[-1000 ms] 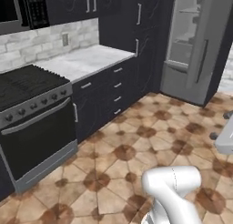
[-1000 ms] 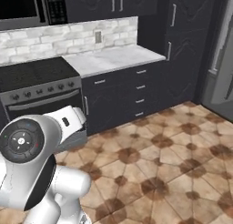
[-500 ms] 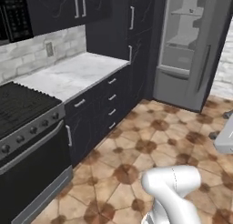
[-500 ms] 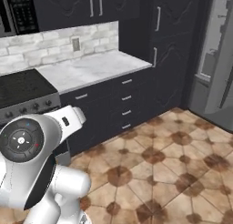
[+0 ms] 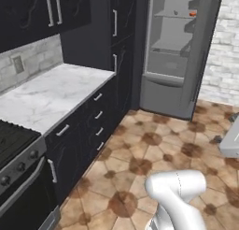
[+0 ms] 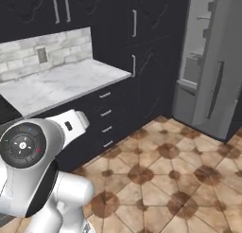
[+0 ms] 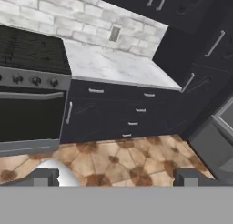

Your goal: Retrieve the bottle and the shaker from the cabinet and place them next to the mixing bowl on the counter. Then add garlic from the fridge to the mixing bowl.

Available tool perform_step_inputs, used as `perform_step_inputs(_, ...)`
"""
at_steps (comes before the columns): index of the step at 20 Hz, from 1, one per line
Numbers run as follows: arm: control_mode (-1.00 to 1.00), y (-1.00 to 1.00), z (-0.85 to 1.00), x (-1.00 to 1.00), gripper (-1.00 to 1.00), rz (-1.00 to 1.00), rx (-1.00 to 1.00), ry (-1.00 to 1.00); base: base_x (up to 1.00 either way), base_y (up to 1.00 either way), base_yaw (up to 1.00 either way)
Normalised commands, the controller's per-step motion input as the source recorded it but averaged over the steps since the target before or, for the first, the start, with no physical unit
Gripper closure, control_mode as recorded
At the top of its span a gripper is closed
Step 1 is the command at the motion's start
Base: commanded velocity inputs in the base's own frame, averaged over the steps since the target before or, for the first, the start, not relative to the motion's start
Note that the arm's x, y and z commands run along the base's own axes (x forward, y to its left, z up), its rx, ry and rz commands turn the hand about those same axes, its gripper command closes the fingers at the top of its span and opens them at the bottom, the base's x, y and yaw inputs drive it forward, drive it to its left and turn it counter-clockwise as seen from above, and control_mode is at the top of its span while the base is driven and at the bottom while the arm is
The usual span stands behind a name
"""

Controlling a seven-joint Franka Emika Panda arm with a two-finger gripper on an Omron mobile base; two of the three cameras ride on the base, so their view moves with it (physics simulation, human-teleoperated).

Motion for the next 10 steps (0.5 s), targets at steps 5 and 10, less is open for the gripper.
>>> perform_step_inputs(5,1.00,0.00,0.00,0.00,-1.00,0.00,0.00,0.00,0.62,0.04,-0.28)
perform_step_inputs(10,1.00,0.00,0.00,0.00,-1.00,0.00,0.00,0.00,0.71,0.31,-0.22)
